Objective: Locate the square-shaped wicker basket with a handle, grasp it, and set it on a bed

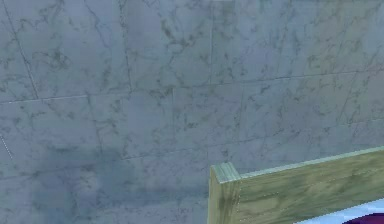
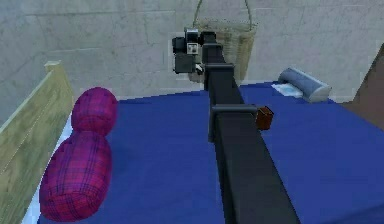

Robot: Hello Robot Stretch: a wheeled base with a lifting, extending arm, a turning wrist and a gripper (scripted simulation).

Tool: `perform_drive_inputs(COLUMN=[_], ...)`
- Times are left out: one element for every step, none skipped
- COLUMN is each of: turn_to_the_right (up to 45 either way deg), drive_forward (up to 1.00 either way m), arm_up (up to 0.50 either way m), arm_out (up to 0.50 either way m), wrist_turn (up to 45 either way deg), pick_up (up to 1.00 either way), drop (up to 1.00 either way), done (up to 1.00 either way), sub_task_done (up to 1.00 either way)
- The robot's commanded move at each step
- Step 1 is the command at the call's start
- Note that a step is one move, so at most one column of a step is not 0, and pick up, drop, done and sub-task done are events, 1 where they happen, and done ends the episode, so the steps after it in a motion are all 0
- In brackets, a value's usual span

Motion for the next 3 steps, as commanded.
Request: perform_drive_inputs(turn_to_the_right=[0.0,0.0,0.0], drive_forward=[0.00,0.00,0.00], arm_up=[0.00,-0.26,-0.32], arm_out=[0.00,0.00,0.00], wrist_turn=[3.0,0.0,0.0], pick_up=[0.00,0.00,0.00], drop=[0.00,0.00,0.00], done=[0.00,0.00,0.00], sub_task_done=[0.00,0.00,0.00])
